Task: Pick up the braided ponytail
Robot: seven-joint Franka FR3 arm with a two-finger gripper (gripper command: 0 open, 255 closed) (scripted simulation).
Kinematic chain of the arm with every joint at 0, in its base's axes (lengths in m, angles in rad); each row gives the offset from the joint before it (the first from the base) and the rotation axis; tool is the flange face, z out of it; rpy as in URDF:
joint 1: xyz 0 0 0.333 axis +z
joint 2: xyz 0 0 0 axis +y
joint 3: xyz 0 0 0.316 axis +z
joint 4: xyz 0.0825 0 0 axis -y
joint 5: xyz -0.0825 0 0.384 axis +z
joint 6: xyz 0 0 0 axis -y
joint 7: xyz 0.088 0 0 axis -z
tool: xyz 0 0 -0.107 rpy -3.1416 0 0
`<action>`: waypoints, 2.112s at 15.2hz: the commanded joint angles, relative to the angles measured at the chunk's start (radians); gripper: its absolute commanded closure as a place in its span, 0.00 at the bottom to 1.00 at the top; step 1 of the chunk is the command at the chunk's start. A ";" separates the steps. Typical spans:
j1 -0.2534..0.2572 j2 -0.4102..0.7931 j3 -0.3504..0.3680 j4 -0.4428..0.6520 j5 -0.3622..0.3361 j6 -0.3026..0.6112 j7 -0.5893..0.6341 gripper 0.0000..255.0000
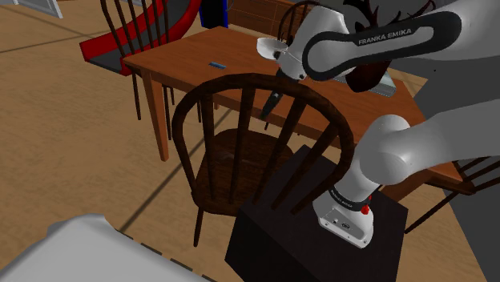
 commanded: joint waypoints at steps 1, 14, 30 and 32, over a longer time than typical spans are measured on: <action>0.026 0.050 -0.021 -0.044 0.017 0.106 -0.054 0.00; 1.100 0.757 -0.871 0.084 1.218 0.605 -1.297 0.00; 0.917 1.208 -0.658 0.266 1.792 0.308 -1.798 1.00; 0.919 1.200 -0.660 0.266 1.778 0.315 -1.787 1.00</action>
